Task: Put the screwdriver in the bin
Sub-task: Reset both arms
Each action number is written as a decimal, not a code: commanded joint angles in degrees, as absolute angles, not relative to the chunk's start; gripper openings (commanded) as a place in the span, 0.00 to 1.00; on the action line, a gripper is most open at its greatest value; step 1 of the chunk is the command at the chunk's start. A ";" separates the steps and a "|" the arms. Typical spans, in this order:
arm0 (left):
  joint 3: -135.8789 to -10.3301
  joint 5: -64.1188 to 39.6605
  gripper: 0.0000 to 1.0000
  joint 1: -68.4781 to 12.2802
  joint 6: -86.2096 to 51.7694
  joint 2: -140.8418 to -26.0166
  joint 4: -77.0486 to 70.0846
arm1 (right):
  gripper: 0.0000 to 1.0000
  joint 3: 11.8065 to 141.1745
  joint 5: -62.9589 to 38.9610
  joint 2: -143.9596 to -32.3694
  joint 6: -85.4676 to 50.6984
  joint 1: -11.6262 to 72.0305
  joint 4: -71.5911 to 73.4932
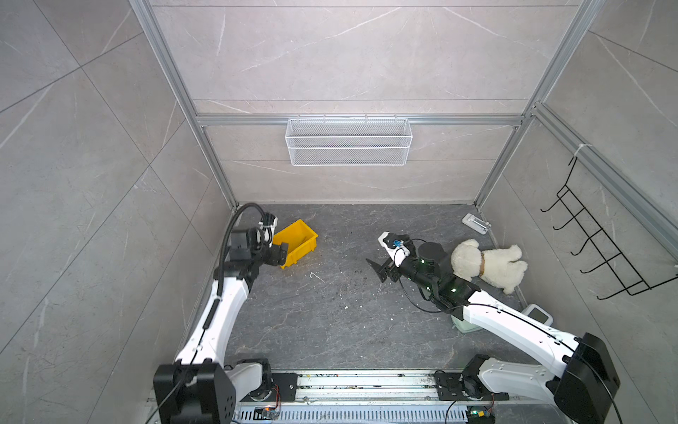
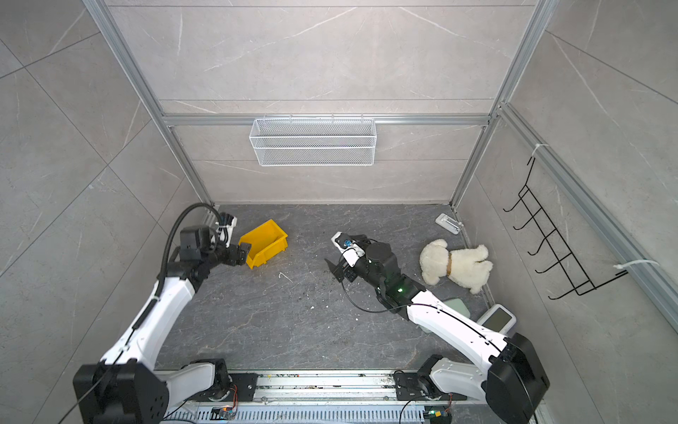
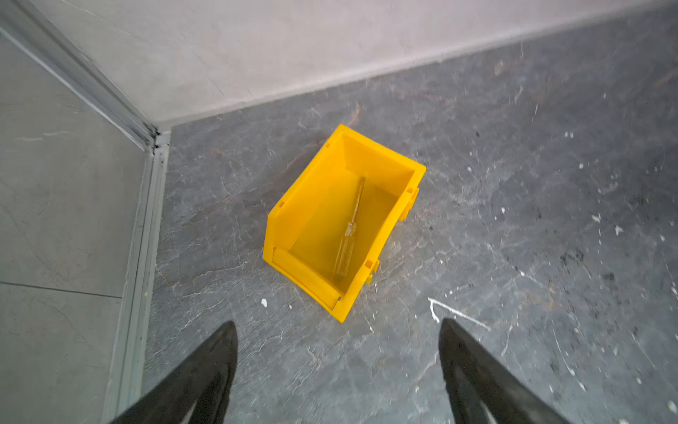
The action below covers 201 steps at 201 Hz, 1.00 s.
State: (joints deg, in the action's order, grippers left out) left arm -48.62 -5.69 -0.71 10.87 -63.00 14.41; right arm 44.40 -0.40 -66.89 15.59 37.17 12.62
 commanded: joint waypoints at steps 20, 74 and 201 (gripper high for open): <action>-29.52 3.35 0.87 -0.53 1.60 -53.99 -10.88 | 0.99 31.67 9.17 -60.69 9.95 25.71 21.97; -12.87 8.31 0.88 -0.53 1.79 -60.27 -36.11 | 0.99 18.96 12.10 -69.25 6.29 14.58 39.24; -19.45 6.16 1.00 0.61 1.11 -86.39 -51.53 | 0.99 21.01 2.94 -87.09 0.60 6.07 49.70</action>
